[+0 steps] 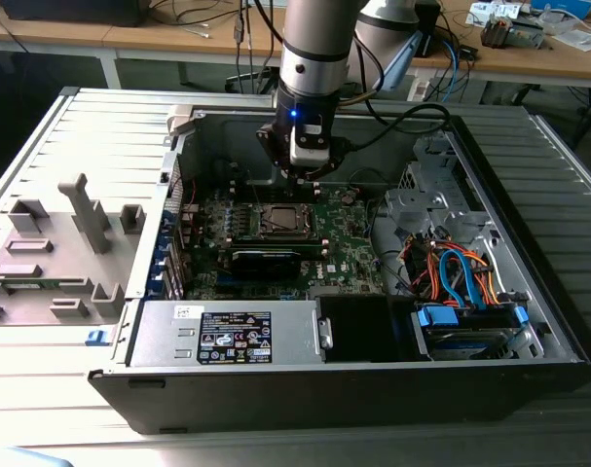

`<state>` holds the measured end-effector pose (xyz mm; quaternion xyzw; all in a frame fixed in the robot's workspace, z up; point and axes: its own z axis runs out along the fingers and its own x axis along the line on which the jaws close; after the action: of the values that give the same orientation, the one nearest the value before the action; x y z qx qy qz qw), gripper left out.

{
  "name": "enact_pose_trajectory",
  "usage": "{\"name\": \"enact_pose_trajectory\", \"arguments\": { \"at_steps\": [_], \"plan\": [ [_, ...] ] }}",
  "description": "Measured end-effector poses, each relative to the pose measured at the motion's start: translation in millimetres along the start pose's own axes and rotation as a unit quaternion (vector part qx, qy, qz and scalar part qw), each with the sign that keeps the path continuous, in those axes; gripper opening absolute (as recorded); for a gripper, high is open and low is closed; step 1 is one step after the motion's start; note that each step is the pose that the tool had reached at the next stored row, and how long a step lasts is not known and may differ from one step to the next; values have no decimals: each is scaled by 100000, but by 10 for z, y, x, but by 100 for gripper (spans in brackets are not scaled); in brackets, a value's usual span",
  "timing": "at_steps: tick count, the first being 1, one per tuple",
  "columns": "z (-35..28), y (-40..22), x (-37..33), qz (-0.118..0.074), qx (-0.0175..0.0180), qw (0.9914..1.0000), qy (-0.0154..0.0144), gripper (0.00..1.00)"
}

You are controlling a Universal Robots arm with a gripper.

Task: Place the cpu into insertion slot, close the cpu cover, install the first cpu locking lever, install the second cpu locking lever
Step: 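Install the first cpu locking lever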

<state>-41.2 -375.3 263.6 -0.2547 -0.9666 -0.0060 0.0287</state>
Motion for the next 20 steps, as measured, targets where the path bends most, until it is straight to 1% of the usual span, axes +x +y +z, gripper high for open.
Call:
{"name": "enact_pose_trajectory", "arguments": {
  "at_steps": [20],
  "plan": [
    [0, 0, 0, -2441, -100, 99970, 131, 11]
  ]
}}
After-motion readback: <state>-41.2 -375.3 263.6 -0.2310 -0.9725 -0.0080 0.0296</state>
